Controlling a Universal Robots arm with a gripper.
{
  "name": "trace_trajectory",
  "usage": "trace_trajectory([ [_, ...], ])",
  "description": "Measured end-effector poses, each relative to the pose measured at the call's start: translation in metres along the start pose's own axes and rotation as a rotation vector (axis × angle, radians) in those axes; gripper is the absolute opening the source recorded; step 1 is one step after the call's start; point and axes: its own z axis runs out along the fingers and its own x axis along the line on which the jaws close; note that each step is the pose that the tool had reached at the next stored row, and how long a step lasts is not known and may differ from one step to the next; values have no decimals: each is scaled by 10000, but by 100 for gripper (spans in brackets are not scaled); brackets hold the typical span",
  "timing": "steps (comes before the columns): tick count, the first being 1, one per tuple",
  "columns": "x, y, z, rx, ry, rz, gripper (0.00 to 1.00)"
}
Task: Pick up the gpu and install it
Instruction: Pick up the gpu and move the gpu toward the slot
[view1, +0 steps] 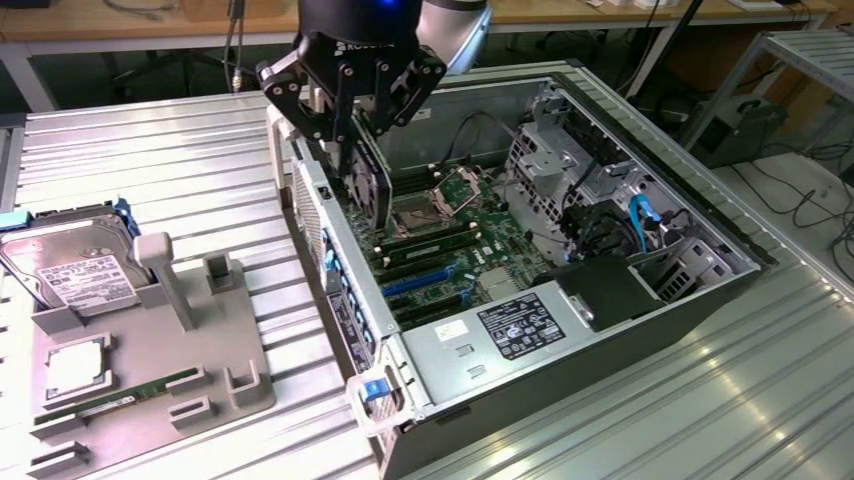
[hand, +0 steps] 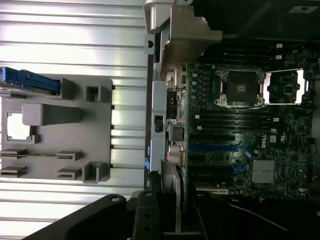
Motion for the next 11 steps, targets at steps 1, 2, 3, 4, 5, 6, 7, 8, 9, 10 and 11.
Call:
trace_trajectory([
  [1,-8,-1,1,0,0,0,28],
  [2,-18,-1,1,0,0,0,28],
  [3,-27,-1,1,0,1,0,28],
  [4,-35,-2,2,0,0,0,28],
  [5,-45,-2,3,-1,-1,0,28],
  [6,-56,-3,3,0,0,0,28],
  [7,-69,-3,3,0,0,-1,28],
  [8,-95,-4,4,0,1,0,28],
  [9,-109,-5,5,0,0,0,28],
  [10,-124,-5,5,0,-1,0,28],
  [11,-131,-6,6,-1,-1,0,28],
])
